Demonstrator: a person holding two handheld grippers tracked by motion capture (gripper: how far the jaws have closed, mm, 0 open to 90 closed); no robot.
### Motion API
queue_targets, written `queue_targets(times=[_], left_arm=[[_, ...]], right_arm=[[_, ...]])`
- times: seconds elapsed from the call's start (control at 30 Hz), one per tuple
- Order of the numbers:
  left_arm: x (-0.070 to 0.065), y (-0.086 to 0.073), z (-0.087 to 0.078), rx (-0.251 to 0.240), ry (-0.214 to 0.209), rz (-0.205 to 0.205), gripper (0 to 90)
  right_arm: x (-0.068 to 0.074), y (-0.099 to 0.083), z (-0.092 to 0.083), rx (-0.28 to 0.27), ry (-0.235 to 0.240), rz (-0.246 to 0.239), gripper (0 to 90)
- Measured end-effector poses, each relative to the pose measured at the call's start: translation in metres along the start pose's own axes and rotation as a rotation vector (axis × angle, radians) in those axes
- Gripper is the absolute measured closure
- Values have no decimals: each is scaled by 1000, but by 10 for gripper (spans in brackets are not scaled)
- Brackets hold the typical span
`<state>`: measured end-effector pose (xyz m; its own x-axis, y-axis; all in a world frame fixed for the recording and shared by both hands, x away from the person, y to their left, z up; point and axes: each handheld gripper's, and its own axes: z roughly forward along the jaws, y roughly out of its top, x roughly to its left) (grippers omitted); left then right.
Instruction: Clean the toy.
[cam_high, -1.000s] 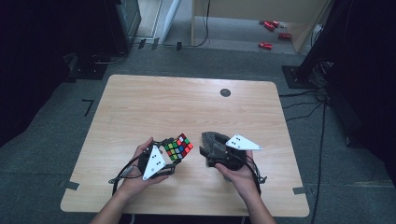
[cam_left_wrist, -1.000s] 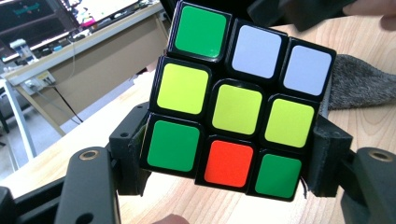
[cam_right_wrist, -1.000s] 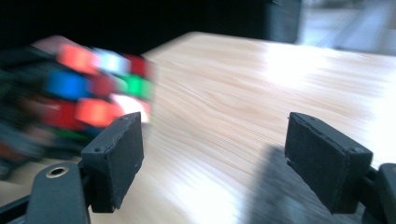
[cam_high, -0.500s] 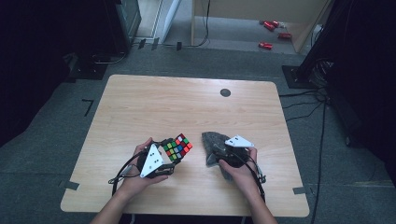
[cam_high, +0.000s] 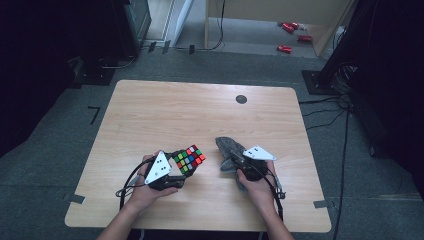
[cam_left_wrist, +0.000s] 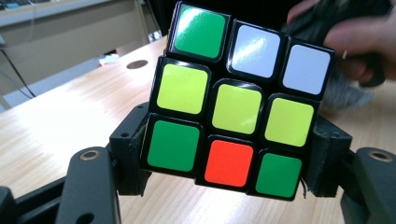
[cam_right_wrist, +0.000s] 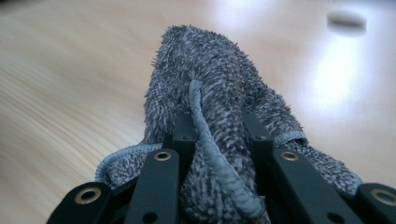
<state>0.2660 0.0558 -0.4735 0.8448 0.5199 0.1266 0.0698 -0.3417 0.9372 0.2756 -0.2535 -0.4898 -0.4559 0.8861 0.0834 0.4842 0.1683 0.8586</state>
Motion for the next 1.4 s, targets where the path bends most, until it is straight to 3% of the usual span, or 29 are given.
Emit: queue_targets(times=[0.03, 0.07, 0.13, 0.17, 0.2, 0.27, 0.37, 0.47, 0.53, 0.63, 0.77, 0.83, 0.9, 1.07, 1.2, 1.4], left_arm=[[0, 0, 1, 6, -1, 5, 325], [-1, 0, 1, 9, -2, 7, 325], [-2, -1, 2, 18, -3, 10, 325], [-3, -1, 3, 21, -1, 10, 325], [-4, -1, 4, 24, -3, 12, 325], [-5, -1, 5, 27, -3, 15, 325], [-8, 0, 7, 21, -17, 19, 326], [-12, 1, 7, 1, -36, 18, 326], [-13, 3, 6, -6, -41, 21, 325], [-13, 2, 4, -15, -43, 39, 328], [-14, 4, 2, -31, -38, 54, 341], [-15, 5, 1, -32, -38, 63, 342], [-15, 5, 2, -27, -38, 69, 343], [-13, 7, -1, -57, -42, 53, 343], [-12, 4, 1, -28, -34, 64, 343], [-14, 4, 5, -19, -32, 42, 343]], right_arm=[[10, 12, -13, -88, 57, -10, 733], [10, 12, -13, -88, 57, -10, 733], [24, 23, -26, -159, 107, -40, 732], [32, 27, -31, -189, 136, -52, 731], [46, 34, -40, -239, 201, -70, 730], [52, 36, -43, -258, 221, -80, 730], [66, 39, -48, -304, 309, -76, 729], [75, 38, -46, -297, 376, -65, 727], [79, 33, -40, -276, 386, -70, 727], [76, 30, -36, -277, 398, -36, 728], [65, 28, -32, -273, 372, 0, 728], [59, 26, -29, -245, 343, 21, 728], [54, 24, -26, -225, 350, 49, 728], [42, 24, -23, -156, 254, 54, 726], [41, 28, -30, -197, 273, 75, 724], [70, 40, -46, -282, 355, -30, 721]])
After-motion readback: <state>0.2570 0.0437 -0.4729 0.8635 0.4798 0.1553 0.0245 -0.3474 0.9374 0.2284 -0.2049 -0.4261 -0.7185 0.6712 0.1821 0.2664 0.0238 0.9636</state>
